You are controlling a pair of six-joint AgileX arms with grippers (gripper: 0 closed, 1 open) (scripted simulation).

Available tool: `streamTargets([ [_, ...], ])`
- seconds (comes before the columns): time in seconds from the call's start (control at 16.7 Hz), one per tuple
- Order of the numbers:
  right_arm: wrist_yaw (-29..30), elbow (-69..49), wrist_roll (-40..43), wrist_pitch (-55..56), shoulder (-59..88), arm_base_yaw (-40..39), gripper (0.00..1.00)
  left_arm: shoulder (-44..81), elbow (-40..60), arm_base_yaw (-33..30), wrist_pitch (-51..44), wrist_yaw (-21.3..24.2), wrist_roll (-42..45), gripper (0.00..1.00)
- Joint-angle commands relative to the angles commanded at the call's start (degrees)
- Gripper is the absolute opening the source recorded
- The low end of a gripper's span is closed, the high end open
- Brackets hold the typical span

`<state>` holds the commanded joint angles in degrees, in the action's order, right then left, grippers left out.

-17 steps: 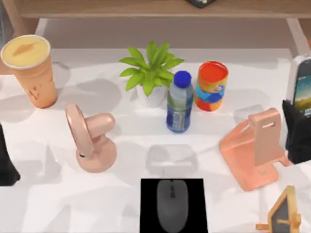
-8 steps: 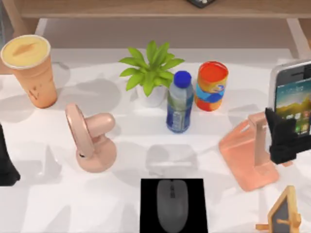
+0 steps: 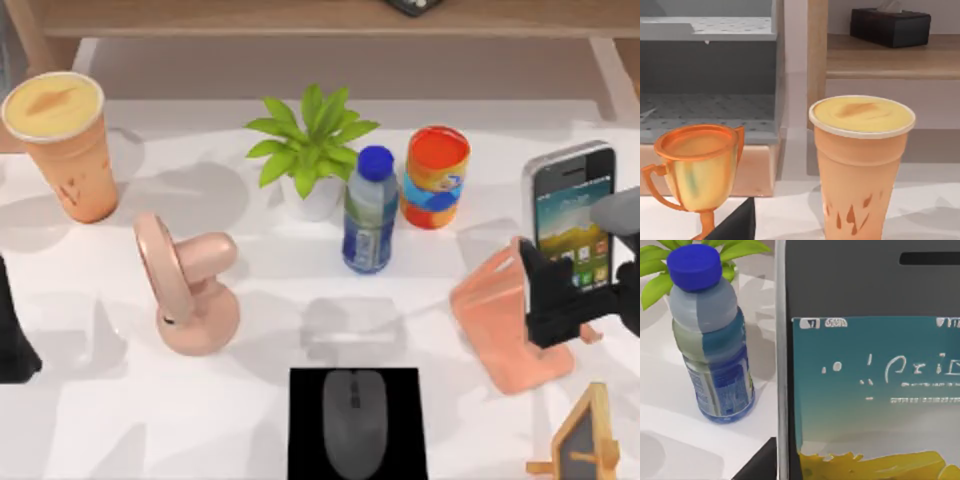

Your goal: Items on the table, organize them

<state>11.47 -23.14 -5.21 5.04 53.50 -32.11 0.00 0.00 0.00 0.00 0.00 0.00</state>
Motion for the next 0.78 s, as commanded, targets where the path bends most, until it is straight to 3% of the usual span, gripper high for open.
streamTargets([
  [0.06,0.0,0.0,0.0,0.0,0.0,0.0,0.0,0.0,0.0,0.0,0.0,0.0,0.0,1.0],
  [0.78,0.0,0.0,0.0,0.0,0.0,0.0,0.9,0.0,0.0,0.0,0.0,0.0,0.0,1.0],
])
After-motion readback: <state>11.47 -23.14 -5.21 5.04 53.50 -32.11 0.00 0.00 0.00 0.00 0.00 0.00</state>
